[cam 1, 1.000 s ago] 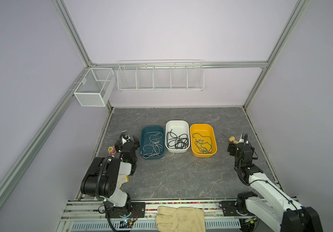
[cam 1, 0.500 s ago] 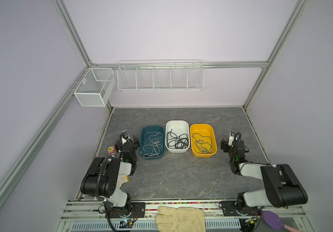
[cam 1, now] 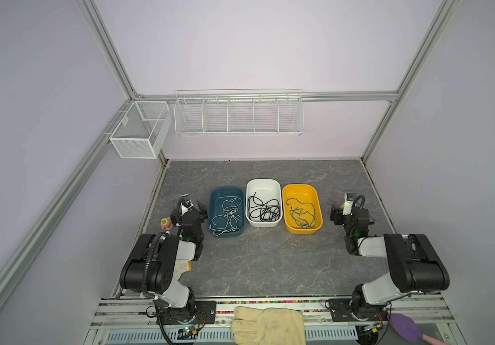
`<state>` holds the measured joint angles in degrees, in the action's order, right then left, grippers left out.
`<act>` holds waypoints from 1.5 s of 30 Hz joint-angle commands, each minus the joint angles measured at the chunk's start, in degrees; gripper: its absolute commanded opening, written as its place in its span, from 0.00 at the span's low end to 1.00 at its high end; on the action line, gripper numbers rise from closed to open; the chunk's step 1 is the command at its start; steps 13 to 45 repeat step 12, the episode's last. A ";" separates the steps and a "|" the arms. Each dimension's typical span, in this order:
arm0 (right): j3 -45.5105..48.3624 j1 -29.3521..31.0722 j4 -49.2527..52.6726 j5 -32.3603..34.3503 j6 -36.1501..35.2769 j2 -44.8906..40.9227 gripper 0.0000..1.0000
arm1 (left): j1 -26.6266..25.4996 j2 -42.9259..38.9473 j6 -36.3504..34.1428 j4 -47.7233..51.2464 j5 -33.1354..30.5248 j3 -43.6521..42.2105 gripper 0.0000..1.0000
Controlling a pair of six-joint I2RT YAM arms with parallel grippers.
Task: Untangle the cables
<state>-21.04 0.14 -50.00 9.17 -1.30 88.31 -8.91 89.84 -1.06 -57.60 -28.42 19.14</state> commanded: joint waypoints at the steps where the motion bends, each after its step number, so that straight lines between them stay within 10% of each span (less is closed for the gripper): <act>1: -0.75 0.22 -0.41 -0.89 0.07 -0.61 0.88 | 0.12 0.29 0.87 -1.52 0.25 0.88 0.99; 45: -0.70 0.26 -0.41 -0.94 0.07 -0.65 0.88 | 0.14 0.24 0.87 -1.50 0.24 0.90 0.99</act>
